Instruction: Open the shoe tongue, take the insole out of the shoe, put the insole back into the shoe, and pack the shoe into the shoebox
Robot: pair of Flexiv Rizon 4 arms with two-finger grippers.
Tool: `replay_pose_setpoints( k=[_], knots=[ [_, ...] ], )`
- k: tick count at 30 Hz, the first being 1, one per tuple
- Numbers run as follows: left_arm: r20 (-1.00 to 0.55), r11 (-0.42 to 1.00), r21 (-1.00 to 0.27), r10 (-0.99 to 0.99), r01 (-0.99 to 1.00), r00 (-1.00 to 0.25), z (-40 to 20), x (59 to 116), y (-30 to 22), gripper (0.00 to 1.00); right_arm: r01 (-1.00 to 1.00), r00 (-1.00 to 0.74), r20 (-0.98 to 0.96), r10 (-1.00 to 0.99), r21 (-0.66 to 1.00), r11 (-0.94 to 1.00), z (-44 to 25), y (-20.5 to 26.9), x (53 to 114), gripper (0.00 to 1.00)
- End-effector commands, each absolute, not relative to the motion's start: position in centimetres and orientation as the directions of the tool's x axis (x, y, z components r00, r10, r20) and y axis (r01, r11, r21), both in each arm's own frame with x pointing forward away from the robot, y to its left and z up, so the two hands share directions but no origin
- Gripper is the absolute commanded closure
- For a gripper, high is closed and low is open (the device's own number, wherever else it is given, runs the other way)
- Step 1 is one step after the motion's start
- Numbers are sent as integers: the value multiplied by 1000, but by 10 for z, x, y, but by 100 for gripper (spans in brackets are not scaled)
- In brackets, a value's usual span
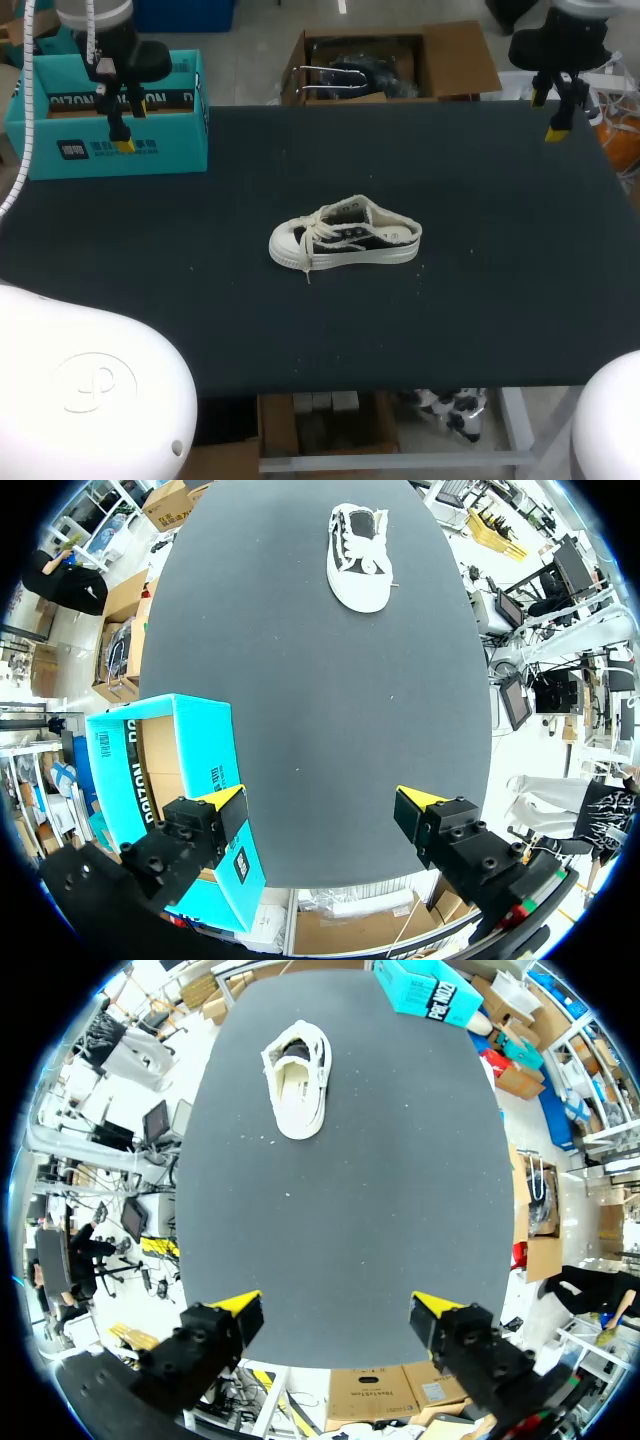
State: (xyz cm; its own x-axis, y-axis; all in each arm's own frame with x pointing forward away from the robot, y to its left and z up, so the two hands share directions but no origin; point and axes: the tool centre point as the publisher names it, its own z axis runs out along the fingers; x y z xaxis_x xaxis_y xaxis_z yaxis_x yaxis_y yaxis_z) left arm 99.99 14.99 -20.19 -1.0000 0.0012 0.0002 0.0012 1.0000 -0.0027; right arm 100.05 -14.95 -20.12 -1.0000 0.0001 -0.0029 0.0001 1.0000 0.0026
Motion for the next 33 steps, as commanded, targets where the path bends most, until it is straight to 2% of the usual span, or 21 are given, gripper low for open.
replay_pose_setpoints(
  k=[1,16,20,26,30,33],
  knots=[
    [2,1000,-1,1,1,-1000,-201,1000,150,0,0,-1000,0,0,1,1000,-200,-150,1001,0],
    [2,1000,-1,1,1,-1000,-201,1000,150,0,0,-1000,0,0,1,1000,-200,-150,1001,0],
    [54,1000,-2,8,8,-998,-202,994,137,0,0,-1000,0,0,1,1000,-200,-150,1001,0],
    [84,984,-14,-178,-180,-980,-210,980,115,0,64,-998,0,64,135,989,-223,-137,983,0],
    [115,921,-19,-385,-389,-916,-212,965,97,0,81,-997,5,82,244,966,-241,-120,965,0],
    [161,884,-14,-459,-467,-873,-213,956,88,0,99,-995,-2,104,312,945,-253,-102,952,0]
  ],
)
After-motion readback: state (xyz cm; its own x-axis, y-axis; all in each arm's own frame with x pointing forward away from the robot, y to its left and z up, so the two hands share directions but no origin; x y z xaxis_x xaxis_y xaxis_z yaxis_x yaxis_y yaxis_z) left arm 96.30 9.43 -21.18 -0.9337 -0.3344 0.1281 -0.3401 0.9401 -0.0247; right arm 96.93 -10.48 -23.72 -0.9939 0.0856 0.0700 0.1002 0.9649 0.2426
